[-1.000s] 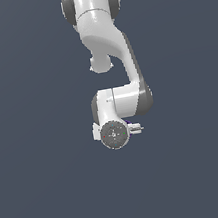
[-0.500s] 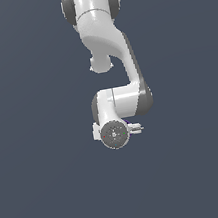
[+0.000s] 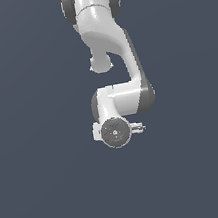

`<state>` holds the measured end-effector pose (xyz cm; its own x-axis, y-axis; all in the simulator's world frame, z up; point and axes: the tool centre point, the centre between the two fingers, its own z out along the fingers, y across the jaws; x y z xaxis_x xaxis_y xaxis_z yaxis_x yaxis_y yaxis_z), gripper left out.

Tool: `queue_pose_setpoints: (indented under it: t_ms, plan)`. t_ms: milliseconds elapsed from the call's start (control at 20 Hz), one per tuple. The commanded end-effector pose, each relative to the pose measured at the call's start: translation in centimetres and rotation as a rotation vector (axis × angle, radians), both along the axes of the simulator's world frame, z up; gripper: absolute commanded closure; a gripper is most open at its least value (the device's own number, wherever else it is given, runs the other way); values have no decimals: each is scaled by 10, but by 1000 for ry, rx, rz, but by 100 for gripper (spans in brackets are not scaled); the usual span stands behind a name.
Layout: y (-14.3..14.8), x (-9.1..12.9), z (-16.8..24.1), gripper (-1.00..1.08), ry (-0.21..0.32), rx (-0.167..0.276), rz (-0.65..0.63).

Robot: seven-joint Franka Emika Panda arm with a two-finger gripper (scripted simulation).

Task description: Pick up the object and move it to a goal position.

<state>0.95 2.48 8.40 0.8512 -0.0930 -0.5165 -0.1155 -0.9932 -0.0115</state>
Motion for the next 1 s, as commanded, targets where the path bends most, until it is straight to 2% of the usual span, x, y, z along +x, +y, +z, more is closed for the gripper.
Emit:
queue_pose_setpoints:
  t_ms: [0, 200, 400, 700, 950]
  plan:
    - [2, 10, 15, 108, -29, 8, 20]
    - [7, 31, 49, 108, -93, 27, 70]
    - [14, 56, 99, 108, -181, 53, 139]
    - [29, 91, 204, 108, -359, 108, 277]
    - [40, 103, 294, 108, -505, 153, 390]
